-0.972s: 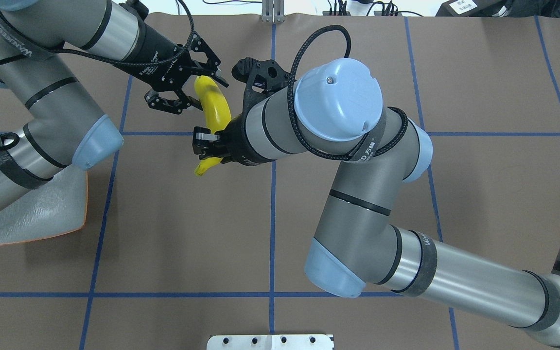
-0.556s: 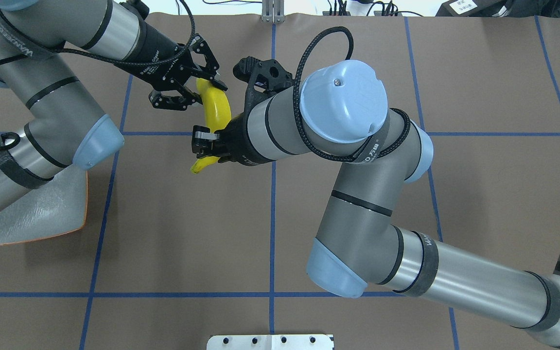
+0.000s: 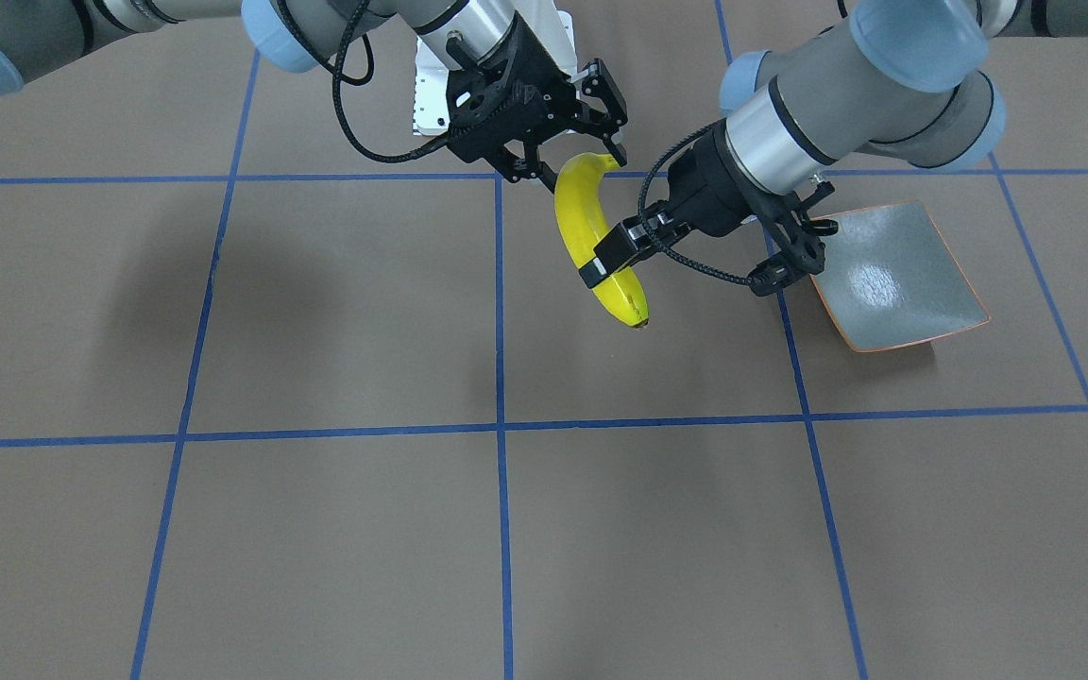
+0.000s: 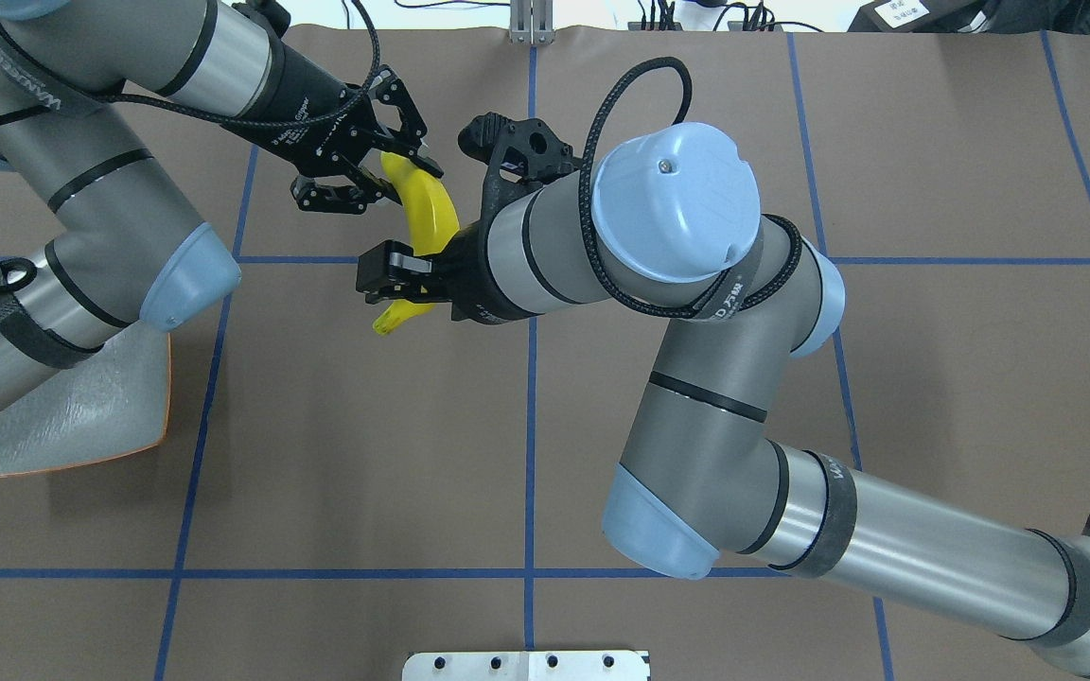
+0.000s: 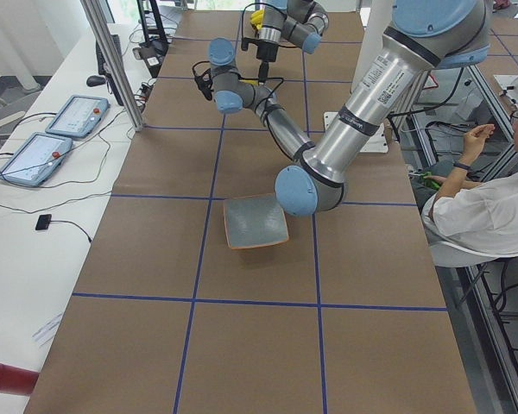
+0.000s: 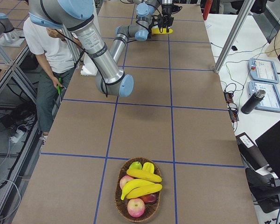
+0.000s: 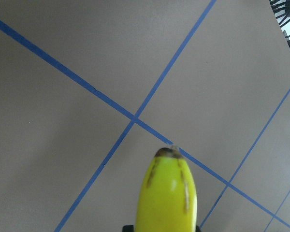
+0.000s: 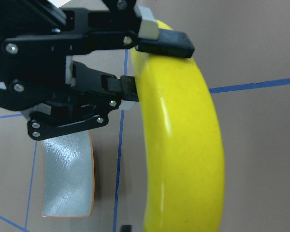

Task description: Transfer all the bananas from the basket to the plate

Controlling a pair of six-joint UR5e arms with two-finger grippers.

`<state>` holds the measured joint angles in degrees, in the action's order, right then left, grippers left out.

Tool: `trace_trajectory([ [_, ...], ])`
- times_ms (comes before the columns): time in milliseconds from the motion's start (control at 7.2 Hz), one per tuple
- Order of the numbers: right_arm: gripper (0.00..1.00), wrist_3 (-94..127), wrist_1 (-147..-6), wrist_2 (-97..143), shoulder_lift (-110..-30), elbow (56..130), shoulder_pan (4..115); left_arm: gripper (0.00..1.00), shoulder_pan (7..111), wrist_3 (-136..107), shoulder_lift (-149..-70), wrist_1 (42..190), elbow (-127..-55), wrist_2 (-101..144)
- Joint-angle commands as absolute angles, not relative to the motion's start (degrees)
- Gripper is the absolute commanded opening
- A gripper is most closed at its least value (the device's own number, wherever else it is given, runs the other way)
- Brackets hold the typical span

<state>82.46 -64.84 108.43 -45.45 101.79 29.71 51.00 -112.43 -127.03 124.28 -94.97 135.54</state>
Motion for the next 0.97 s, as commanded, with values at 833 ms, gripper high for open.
trace_trajectory([
  [833,1.00,81.56,-61.26,115.23,-71.25,111.45,43.85,0.00,58.08,-91.38,-97.18,123.84,-108.19,134.83],
])
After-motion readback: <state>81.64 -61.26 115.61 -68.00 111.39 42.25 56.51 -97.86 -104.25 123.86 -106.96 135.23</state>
